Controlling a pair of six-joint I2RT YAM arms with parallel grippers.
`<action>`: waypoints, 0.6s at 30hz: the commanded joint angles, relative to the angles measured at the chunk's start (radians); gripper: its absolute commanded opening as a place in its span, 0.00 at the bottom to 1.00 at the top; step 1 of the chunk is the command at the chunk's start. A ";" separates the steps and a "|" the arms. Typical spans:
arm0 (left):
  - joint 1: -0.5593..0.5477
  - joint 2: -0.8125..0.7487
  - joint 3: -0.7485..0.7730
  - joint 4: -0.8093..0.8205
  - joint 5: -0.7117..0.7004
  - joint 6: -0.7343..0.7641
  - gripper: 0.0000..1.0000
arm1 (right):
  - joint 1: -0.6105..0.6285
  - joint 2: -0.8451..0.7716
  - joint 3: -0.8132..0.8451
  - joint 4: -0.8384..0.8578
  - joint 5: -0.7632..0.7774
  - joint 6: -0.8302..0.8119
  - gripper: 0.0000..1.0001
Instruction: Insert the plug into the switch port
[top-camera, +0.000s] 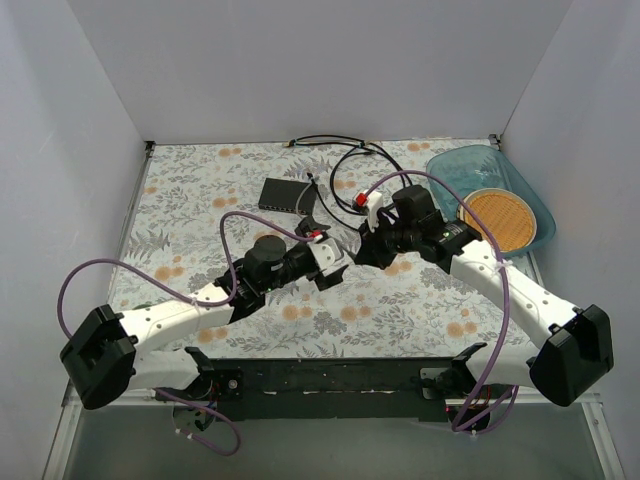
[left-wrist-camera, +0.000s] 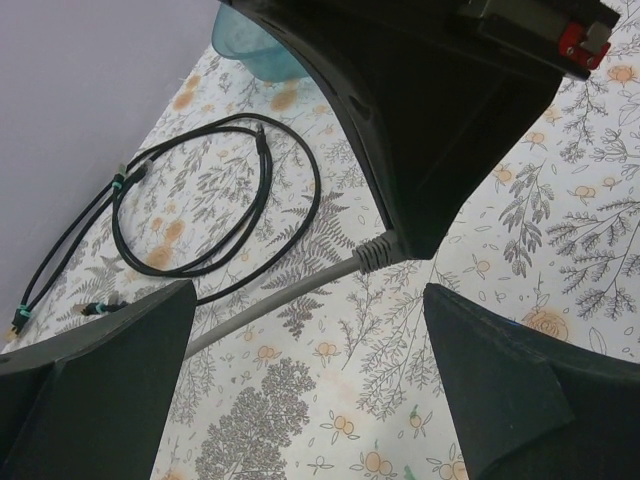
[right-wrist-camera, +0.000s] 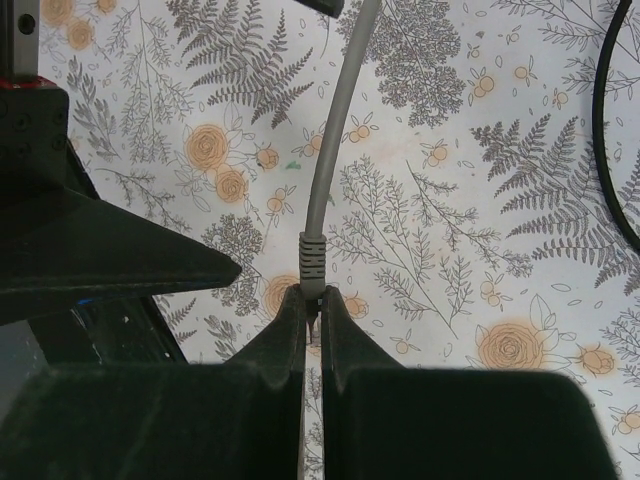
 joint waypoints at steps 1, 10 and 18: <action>-0.012 0.024 0.047 0.039 0.038 0.071 0.98 | 0.002 -0.026 0.055 0.004 -0.022 -0.024 0.01; -0.034 0.144 0.099 0.008 0.022 0.140 0.79 | 0.003 -0.024 0.055 -0.003 -0.036 -0.027 0.01; -0.034 0.223 0.143 -0.040 -0.069 0.112 0.00 | 0.003 -0.067 0.081 0.003 0.028 -0.019 0.09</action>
